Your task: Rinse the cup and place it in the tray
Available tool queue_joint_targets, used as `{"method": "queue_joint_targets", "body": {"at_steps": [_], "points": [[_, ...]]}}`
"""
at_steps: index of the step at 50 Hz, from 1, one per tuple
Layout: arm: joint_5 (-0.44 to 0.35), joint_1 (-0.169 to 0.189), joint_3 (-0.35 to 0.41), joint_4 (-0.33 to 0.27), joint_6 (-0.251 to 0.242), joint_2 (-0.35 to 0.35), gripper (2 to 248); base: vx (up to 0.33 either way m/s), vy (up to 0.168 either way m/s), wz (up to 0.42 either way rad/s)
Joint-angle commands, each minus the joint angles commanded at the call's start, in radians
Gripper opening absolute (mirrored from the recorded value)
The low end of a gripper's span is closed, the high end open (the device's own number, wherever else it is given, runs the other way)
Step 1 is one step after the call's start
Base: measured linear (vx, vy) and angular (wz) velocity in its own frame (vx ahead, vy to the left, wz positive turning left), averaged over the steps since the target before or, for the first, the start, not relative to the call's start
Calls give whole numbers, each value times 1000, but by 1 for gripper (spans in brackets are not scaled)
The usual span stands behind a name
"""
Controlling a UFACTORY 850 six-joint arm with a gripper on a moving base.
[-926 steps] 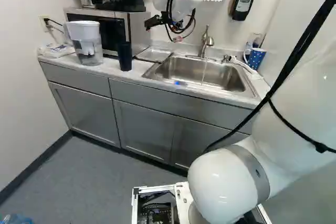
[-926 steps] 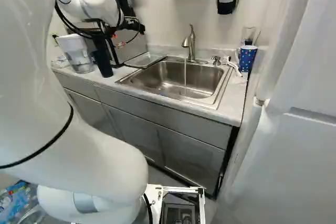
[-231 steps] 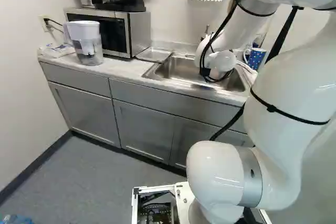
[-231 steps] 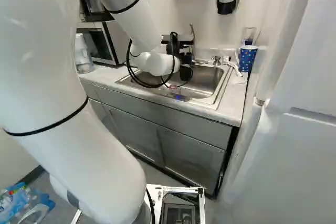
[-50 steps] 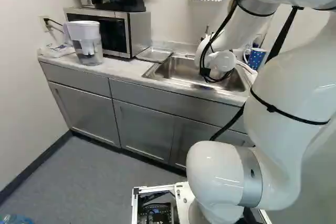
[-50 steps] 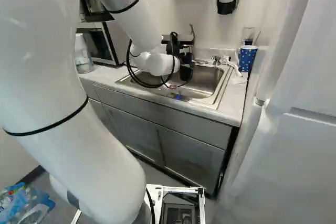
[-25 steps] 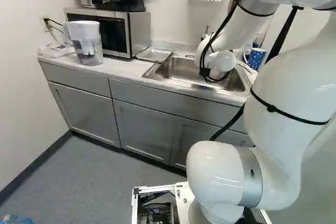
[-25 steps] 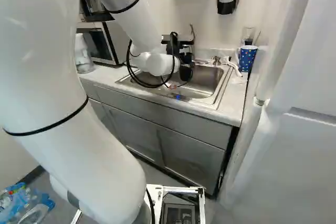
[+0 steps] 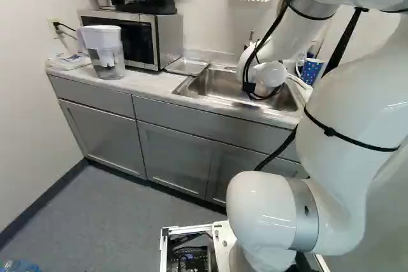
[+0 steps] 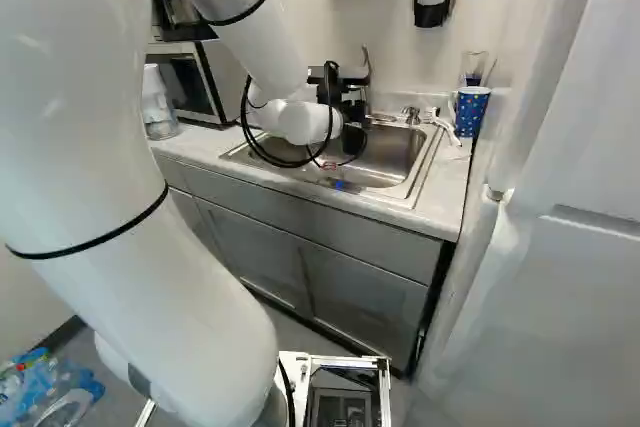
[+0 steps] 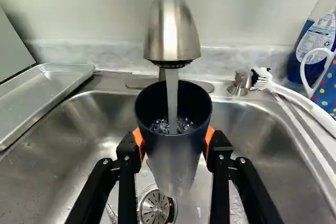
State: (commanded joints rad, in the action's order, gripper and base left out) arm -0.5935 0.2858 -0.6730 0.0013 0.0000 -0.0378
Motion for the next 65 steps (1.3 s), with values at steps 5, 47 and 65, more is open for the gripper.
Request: {"method": "queue_joint_targets", "body": {"at_steps": [5, 47, 65], "points": [[0, 0, 0, 0, 0, 0, 125, 0, 0, 0], [0, 0, 0, 0, 0, 0, 125, 0, 0, 0], [0, 0, 0, 0, 0, 0, 125, 0, 0, 0]]}}
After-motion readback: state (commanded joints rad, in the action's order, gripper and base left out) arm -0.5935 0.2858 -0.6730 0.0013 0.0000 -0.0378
